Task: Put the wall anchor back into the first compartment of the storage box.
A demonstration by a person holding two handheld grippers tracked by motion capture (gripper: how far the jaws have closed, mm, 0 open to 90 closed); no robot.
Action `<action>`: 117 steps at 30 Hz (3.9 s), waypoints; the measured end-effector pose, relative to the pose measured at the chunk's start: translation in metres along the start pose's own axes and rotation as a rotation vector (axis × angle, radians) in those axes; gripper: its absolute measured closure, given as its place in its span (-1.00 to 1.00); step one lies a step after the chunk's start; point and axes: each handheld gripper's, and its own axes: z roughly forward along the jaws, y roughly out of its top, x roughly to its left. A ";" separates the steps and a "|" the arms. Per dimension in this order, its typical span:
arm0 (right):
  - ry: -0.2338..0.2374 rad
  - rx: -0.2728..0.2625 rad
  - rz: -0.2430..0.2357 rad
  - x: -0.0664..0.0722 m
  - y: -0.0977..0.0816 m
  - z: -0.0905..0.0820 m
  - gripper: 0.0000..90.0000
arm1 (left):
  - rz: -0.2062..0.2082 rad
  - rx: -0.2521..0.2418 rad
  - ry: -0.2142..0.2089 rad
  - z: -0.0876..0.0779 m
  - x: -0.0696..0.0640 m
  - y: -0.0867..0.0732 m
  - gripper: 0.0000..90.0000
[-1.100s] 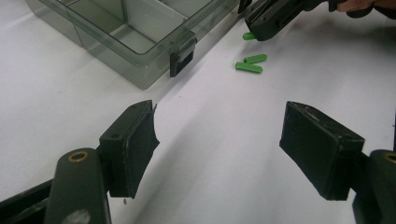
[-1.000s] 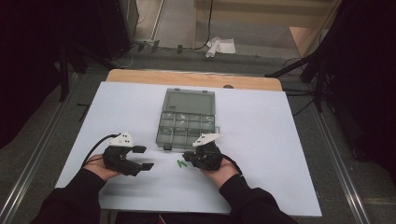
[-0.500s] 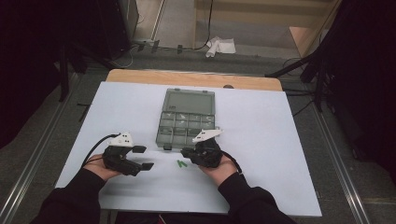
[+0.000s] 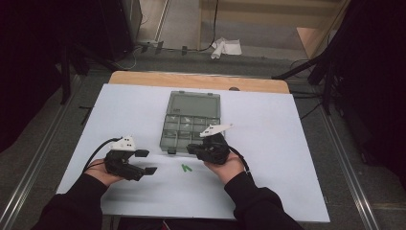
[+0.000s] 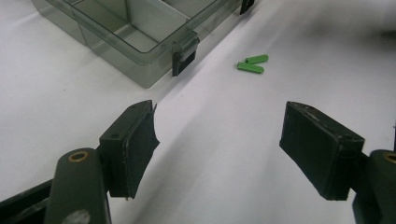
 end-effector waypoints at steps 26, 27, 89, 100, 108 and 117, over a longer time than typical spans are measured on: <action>0.019 -0.011 0.010 -0.003 0.022 0.013 0.88 | -0.016 0.012 0.037 -0.009 -0.003 -0.009 -0.43; 0.019 -0.012 0.008 -0.003 0.022 0.014 0.88 | -0.020 -0.004 0.037 -0.008 -0.003 -0.010 -0.43; -0.005 -0.016 0.059 -0.036 0.067 0.064 0.88 | -0.049 -0.020 0.055 -0.006 -0.002 -0.027 -0.43; -0.017 -0.011 0.062 -0.039 0.073 0.075 0.88 | -0.047 -0.010 0.055 -0.006 -0.002 -0.027 -0.43; -0.013 -0.002 0.058 -0.036 0.077 0.084 0.88 | -0.045 -0.015 0.056 -0.006 -0.002 -0.027 -0.43; -0.019 -0.007 0.043 -0.036 0.077 0.086 0.63 | -0.044 -0.014 0.054 -0.007 -0.002 -0.027 -0.43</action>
